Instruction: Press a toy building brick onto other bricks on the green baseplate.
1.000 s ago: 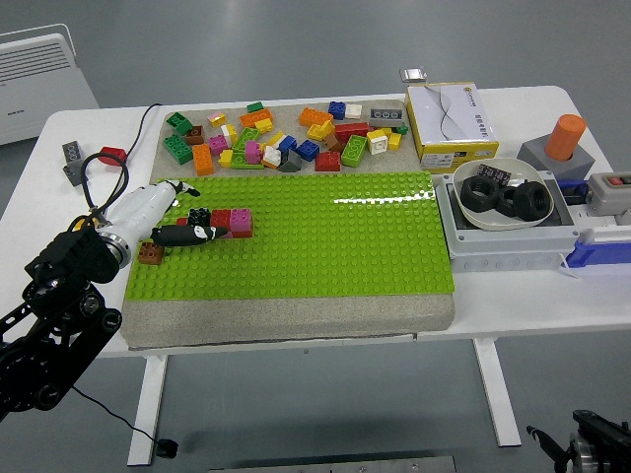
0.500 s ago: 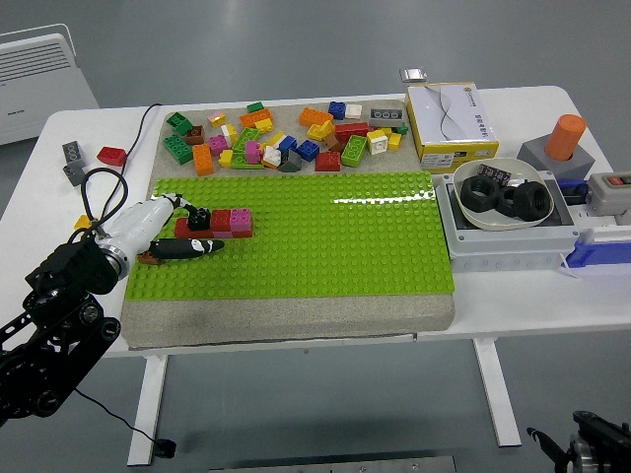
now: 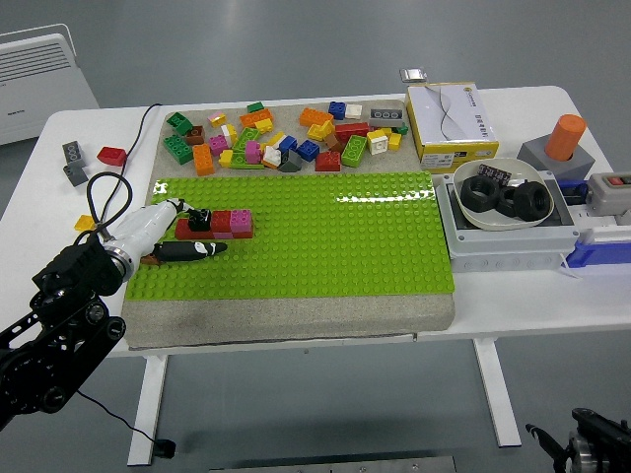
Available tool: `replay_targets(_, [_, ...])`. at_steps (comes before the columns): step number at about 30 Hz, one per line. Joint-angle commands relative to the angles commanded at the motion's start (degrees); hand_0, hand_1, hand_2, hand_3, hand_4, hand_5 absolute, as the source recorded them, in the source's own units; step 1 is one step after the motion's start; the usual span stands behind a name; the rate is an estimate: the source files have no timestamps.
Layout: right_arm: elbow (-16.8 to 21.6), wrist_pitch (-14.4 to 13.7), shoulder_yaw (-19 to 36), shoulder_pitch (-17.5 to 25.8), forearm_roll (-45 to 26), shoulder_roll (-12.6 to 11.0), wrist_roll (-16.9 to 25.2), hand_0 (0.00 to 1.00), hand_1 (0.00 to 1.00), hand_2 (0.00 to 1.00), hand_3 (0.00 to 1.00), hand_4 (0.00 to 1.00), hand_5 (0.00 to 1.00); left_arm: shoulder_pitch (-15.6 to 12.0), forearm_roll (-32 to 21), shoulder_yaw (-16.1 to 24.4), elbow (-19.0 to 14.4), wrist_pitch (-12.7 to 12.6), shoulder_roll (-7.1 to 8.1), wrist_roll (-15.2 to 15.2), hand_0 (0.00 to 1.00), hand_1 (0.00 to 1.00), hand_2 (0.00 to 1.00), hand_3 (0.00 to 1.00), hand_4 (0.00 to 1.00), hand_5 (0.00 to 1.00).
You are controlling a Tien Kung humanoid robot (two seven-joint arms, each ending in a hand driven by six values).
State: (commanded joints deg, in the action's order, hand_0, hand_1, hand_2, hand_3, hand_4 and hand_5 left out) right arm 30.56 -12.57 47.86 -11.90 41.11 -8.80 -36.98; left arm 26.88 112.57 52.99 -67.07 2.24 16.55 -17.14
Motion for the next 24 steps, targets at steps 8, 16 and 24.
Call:
replay_targets(8, [0.0,0.0,0.0,-0.1,0.1,0.0,0.0,0.580,0.595,0.671,0.832,0.997,0.998,0.2,0.0,-0.8,0.2,0.0,-0.17,-0.1,0.995,0.985,0.998,0.767,0.998,0.731])
replay_targets(16, [-0.1,0.0,0.0,-0.1,0.1,-0.1,0.0,0.578,0.593,0.671,0.831,0.997,0.998,0.0,0.1,-1.6,0.2,0.2,-0.26,-0.4,0.995,0.985,0.998,0.760,0.998,0.730])
replay_targets(24, [-0.1,0.1,0.1,-0.1,0.2,-0.1,0.0,0.579,0.595,0.671,0.831,0.996,0.998,-0.1,0.3,-1.3,0.1,0.0,-0.21,-0.6,0.995,0.985,0.998,0.757,0.998,0.731])
